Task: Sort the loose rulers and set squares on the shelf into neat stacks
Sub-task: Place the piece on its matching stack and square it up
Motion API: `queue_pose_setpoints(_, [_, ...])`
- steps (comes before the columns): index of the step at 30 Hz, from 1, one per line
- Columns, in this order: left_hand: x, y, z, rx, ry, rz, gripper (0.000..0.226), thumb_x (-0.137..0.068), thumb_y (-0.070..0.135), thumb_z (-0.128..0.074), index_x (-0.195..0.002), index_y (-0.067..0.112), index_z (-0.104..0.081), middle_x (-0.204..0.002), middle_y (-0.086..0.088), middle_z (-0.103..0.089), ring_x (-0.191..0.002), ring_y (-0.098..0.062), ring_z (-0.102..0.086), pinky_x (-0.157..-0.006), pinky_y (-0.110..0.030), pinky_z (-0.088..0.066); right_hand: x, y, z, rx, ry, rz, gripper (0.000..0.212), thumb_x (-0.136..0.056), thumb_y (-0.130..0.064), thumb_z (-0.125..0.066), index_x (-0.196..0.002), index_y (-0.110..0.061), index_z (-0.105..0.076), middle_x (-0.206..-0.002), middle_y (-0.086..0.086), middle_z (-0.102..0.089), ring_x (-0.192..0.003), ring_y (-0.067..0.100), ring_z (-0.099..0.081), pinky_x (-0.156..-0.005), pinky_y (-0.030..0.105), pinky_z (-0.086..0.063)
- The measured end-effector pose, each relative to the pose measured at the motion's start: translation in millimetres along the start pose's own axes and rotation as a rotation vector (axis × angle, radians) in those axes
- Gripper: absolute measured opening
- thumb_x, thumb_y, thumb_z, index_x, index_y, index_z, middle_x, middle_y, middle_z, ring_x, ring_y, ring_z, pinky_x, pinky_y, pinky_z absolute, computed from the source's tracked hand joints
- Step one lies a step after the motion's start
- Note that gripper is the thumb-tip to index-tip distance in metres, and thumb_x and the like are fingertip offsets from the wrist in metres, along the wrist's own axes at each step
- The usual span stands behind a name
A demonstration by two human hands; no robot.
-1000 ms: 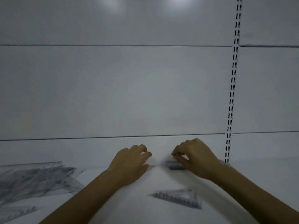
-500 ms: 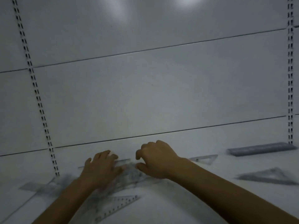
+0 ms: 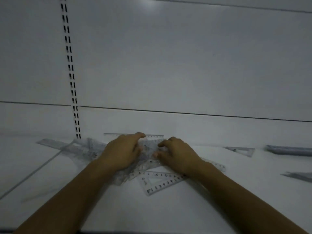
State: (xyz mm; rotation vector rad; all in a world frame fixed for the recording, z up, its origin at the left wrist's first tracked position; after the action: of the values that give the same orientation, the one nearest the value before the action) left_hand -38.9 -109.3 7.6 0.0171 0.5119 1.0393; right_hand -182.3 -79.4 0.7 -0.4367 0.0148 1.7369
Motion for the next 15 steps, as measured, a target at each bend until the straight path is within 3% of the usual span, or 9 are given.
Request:
queue_pose_setpoints(5, [-0.8,11.1,13.6,-0.040,0.133,-0.105,0.029,-0.098,0.030,-0.040,-0.125,0.033,-0.052,-0.116,0.007,-0.063,-0.105,-0.015,-0.056,-0.083,-0.031,-0.046,-5.1,16.6,9.9,-0.311,0.056,-0.124,0.048,-0.078,-0.039,-0.073,-0.120,-0.024,-0.057,-0.112,-0.002,-0.050,-0.093,0.009,-0.049,-0.074,0.017,-0.039])
queue_pose_setpoints(7, [0.4,15.3,22.8,-0.005,0.225,-0.149,0.028,-0.099,0.033,-0.038,-0.123,0.032,-0.055,-0.114,0.008,-0.064,-0.103,-0.014,-0.057,-0.083,-0.031,-0.047,-7.0,26.2,13.0,-0.433,0.103,-0.182,0.048,-0.076,-0.029,-0.077,-0.119,-0.023,-0.057,-0.111,0.001,-0.052,-0.089,0.011,-0.053,-0.066,0.013,-0.042])
queue_pose_setpoints(10, [4.0,24.5,40.8,0.130,0.375,-0.240,0.031,-0.098,0.041,-0.034,-0.116,0.029,-0.058,-0.100,0.007,-0.069,-0.087,-0.014,-0.065,-0.074,-0.033,-0.052,-7.4,37.5,16.6,-0.713,0.170,-0.276,0.045,-0.077,-0.016,-0.076,-0.119,-0.013,-0.059,-0.095,0.010,-0.064,-0.073,0.012,-0.063,-0.061,0.017,-0.052])
queue_pose_setpoints(12, [7.5,27.0,51.7,0.192,0.467,-0.280,0.028,-0.097,0.045,-0.027,-0.109,0.032,-0.049,-0.084,0.009,-0.069,-0.071,-0.012,-0.066,-0.063,-0.033,-0.055,-5.6,40.4,18.1,-0.825,0.209,-0.306,0.043,-0.079,-0.013,-0.074,-0.119,-0.010,-0.059,-0.081,0.007,-0.066,-0.061,0.009,-0.064,-0.058,0.017,-0.053])
queue_pose_setpoints(15, [11.4,27.2,59.4,0.242,0.563,-0.281,0.026,-0.097,0.044,-0.024,-0.106,0.029,-0.042,-0.071,0.010,-0.061,-0.059,-0.007,-0.060,-0.056,-0.029,-0.051,-4.1,40.5,22.0,-0.843,0.289,-0.285,0.035,-0.087,-0.012,-0.066,-0.120,-0.012,-0.057,-0.082,0.005,-0.067,-0.067,0.006,-0.066,-0.061,0.015,-0.050])
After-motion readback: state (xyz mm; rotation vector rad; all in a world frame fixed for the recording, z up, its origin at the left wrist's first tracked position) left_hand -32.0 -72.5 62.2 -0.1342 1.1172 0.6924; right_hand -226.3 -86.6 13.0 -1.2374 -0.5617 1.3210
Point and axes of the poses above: each hand's wrist, its own x-axis away from the middle knuckle, its own z-axis out of the back of the hand, y = z × x, the point moved 8 cm from there along -x, towards the middle knuckle
